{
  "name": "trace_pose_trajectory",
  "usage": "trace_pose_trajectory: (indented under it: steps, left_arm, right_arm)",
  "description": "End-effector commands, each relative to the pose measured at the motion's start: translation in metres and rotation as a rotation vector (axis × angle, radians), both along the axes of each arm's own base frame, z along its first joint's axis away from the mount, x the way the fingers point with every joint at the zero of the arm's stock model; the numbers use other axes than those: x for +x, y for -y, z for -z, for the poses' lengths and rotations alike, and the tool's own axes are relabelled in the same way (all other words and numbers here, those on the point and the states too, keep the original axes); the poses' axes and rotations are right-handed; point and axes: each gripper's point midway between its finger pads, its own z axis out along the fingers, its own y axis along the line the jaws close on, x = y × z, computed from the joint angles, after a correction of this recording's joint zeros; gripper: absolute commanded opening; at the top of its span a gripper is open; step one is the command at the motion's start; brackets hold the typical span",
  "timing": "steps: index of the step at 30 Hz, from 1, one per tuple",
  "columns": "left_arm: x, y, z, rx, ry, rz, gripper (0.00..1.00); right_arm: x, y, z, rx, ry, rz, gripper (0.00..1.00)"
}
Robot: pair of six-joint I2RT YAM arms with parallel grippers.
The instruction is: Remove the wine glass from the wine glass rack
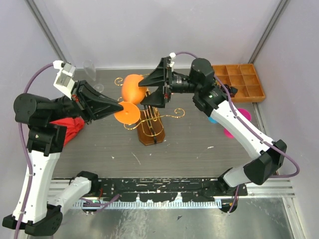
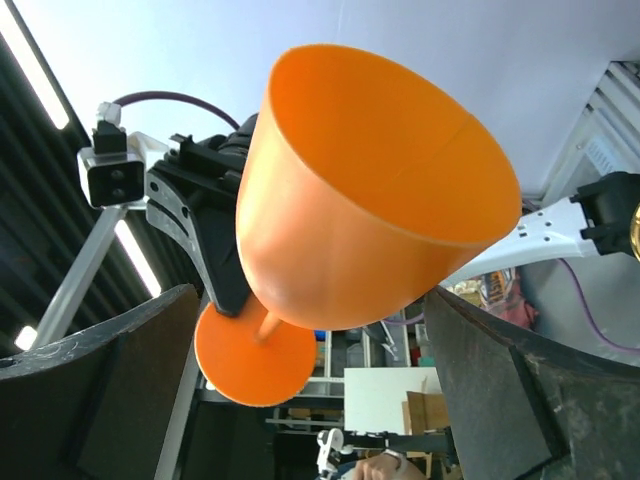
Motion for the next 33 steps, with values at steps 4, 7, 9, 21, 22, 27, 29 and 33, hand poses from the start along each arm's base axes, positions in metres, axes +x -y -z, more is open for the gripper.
trace_pose_trajectory:
  steps: [4,7,9,21,22,27,29,33]
  left_arm:
    - [-0.008,0.000,0.002,0.029,0.044,0.042,0.00]
    - [-0.008,0.001,0.001,0.035,0.057,0.051,0.00]
    - [-0.007,0.001,0.002,0.038,0.059,0.052,0.00]
    - [-0.002,0.003,0.010,0.052,0.037,0.067,0.00]
    - [-0.001,0.003,0.012,0.053,0.033,0.068,0.00]
    - [-0.001,0.003,0.014,0.055,0.033,0.067,0.00]
    - [0.001,0.003,0.015,0.055,0.031,0.064,0.00]
    - [0.002,0.004,0.016,0.054,0.028,0.060,0.01]
  right_arm:
    - [-0.004,-0.019,-0.023,0.078,-0.031,-0.007,1.00]
    - [0.005,-0.022,-0.020,0.071,-0.063,0.037,1.00]
    - [0.009,-0.023,-0.021,0.073,-0.074,0.059,0.99]
    - [0.014,-0.022,-0.033,0.104,-0.089,0.095,0.86]
    - [0.014,-0.022,-0.035,0.108,-0.087,0.099,0.86]
    - [0.014,-0.023,-0.040,0.118,-0.084,0.103,0.86]
    - [0.013,-0.024,-0.043,0.123,-0.082,0.104,0.87]
    - [0.019,-0.023,-0.042,0.120,-0.086,0.145,0.79]
